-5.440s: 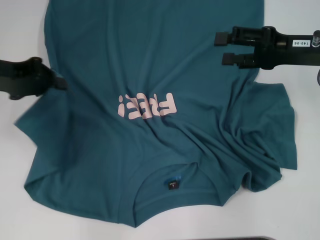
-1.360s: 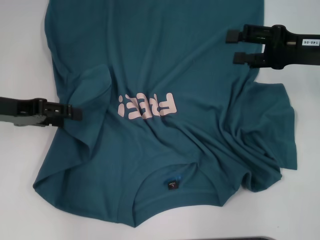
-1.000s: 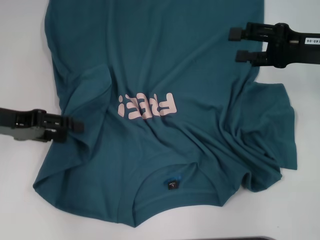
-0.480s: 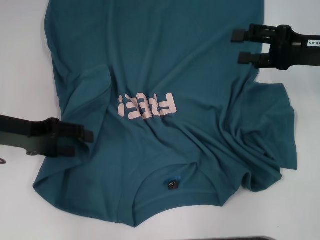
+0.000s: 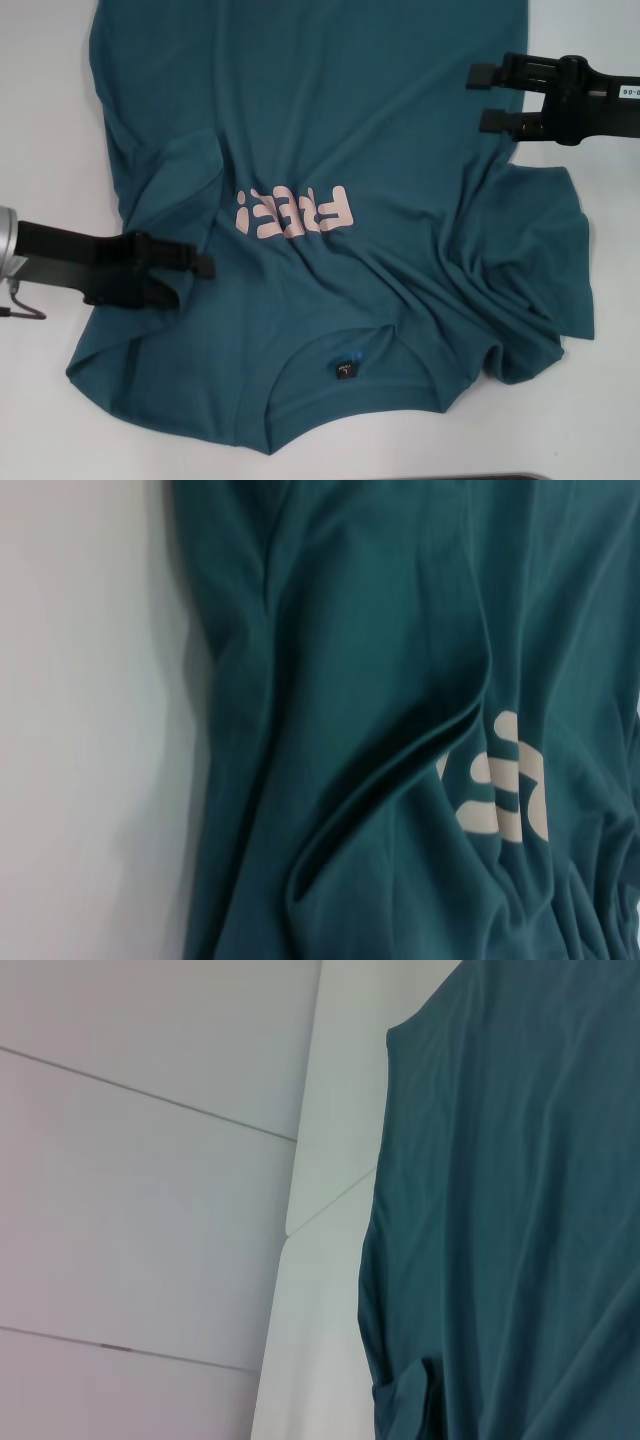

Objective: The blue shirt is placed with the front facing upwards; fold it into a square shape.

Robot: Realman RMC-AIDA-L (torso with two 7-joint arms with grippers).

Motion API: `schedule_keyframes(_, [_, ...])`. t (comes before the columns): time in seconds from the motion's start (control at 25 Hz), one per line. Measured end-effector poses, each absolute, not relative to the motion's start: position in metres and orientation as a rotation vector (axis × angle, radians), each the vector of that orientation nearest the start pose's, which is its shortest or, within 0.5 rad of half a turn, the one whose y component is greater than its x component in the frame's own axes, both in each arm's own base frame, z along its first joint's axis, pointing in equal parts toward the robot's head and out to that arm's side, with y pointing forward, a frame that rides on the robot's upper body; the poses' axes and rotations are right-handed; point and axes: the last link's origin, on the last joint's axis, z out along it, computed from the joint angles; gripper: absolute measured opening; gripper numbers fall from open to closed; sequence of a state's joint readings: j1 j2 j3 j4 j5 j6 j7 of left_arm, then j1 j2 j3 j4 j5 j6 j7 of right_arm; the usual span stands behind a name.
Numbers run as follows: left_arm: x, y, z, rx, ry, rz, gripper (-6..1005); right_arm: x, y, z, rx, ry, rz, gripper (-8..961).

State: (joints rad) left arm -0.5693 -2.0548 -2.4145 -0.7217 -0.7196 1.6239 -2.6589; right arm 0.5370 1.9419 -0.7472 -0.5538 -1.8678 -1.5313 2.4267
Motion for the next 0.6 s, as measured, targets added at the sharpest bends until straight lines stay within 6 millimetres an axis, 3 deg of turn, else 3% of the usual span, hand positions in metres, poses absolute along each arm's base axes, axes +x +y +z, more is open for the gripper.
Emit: schedule_keyframes(0.6, [-0.294,0.328,0.002,2.162,2.386,0.283,778,0.283,0.342,0.039,-2.143,2.059,0.916,901])
